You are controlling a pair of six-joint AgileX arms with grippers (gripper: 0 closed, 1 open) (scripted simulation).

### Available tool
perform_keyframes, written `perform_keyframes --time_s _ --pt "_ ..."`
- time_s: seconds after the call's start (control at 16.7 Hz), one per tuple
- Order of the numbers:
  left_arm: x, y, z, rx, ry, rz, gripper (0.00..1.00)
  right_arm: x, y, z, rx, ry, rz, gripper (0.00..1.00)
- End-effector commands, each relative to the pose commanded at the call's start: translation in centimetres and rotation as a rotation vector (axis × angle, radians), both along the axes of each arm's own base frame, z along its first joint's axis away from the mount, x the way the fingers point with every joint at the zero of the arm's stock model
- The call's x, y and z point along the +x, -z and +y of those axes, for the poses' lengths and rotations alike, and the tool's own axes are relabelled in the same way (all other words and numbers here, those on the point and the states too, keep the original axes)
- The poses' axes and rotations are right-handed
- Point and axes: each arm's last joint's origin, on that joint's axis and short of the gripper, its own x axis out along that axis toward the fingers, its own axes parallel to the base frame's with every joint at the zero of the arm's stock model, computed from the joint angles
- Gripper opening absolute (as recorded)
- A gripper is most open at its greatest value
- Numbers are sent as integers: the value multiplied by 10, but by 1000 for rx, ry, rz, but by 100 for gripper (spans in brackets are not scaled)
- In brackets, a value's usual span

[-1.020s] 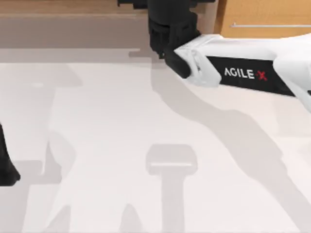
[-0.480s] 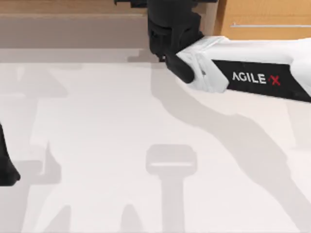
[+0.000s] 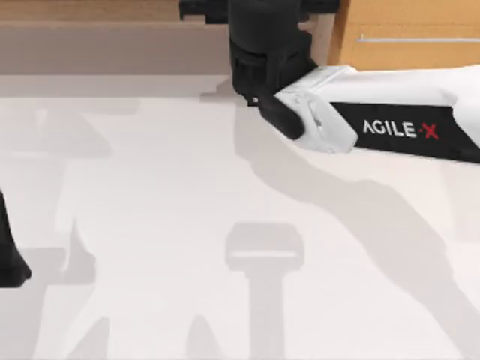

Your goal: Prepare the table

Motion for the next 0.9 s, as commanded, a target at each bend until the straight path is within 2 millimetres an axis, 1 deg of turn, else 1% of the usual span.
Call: perform_keyframes --time_s 0.12,0.3,0.48,0.72,0.9 --pt "0 0 0 0 0 0 100 0 0 0 0 0 0 0" --pt "0 0 0 0 0 0 100 -8 -4 4 1 -36 1 0" --pt "0 0 0 0 0 0 100 -25 -6 17 2 -129 11 0" --pt "0 0 0 0 0 0 100 -54 -8 37 25 -305 26 0" --pt "0 0 0 0 0 0 100 -73 -16 50 75 -447 22 0"
